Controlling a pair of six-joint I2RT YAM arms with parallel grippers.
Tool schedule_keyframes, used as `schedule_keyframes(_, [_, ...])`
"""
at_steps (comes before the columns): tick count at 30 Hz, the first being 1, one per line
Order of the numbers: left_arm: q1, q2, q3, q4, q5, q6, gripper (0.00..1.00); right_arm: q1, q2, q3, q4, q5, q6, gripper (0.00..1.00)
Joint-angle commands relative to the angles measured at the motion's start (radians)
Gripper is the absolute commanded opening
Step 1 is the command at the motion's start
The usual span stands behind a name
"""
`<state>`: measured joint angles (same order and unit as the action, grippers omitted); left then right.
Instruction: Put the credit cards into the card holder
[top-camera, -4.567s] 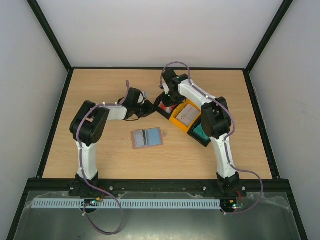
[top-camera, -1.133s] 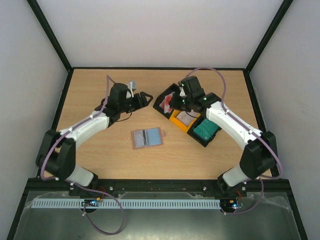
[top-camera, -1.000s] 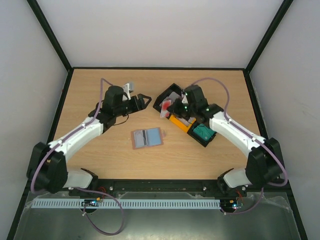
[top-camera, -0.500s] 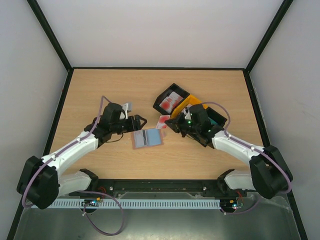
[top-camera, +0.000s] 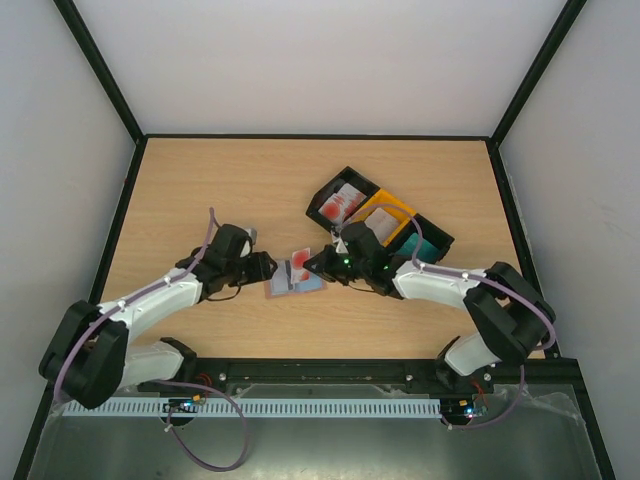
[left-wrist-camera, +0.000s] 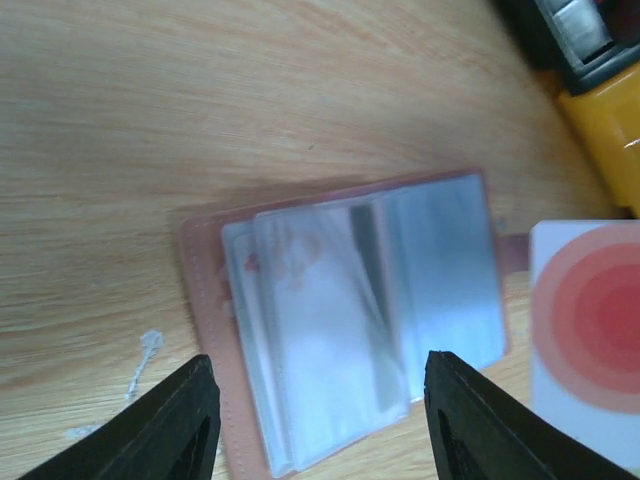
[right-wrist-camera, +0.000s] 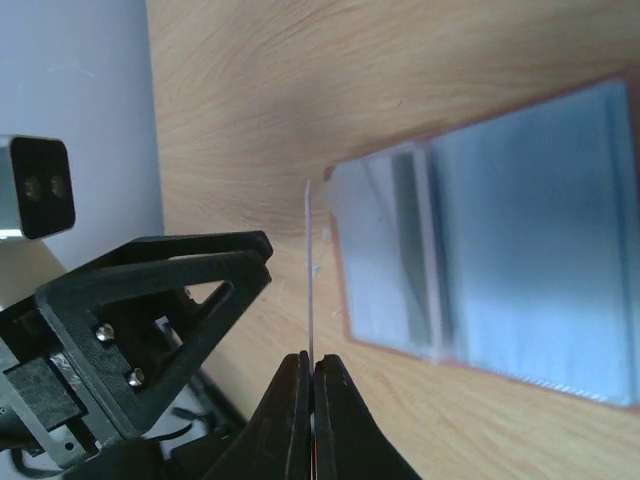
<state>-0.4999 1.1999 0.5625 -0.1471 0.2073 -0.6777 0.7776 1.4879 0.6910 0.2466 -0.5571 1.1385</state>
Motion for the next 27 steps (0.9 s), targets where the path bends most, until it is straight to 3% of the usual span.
schedule_keyframes(1, [0.006,0.053,-0.022,0.027,-0.022,0.004,0.54,0.004,0.033,0.015,0.004,0.097,-0.2,0.02])
schedule_keyframes(9, [0.021,0.109,-0.037,0.047,-0.033,0.007,0.43,0.004,0.125,0.056,0.031,0.126,-0.401,0.02])
schedule_keyframes(22, [0.029,0.155,-0.086,0.082,0.027,-0.008,0.43,0.003,0.242,0.121,0.112,0.09,-0.441,0.02])
schedule_keyframes(27, [0.029,0.154,-0.1,0.087,0.037,-0.016,0.43,0.004,0.197,0.105,0.14,0.111,-0.42,0.02])
